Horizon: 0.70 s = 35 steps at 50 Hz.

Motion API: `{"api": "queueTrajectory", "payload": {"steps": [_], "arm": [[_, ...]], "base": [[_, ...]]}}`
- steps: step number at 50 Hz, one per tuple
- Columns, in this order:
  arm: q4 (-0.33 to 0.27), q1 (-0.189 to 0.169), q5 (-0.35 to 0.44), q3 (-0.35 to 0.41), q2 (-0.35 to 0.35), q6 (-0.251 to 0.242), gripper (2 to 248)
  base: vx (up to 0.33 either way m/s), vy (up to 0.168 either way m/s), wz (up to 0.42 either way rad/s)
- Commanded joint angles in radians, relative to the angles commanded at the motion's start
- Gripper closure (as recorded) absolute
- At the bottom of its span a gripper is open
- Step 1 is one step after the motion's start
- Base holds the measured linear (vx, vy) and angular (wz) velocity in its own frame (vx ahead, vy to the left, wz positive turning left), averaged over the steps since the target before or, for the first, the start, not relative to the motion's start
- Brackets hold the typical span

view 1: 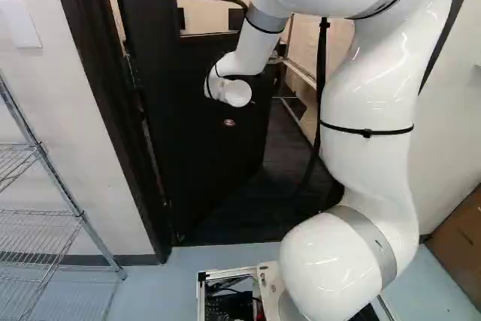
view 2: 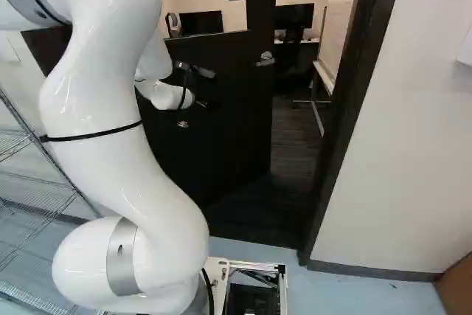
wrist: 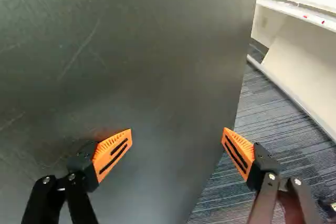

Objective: Open the door and move inside

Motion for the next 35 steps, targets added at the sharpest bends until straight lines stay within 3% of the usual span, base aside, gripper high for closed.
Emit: {"api": "queueTrajectory", "payload": {"steps": [35], "arm": [[-0.001, 0.010, 0.000, -0.081, -0.066, 0.000, 3]], "base": [[0.000, 0.000, 0.000]]}}
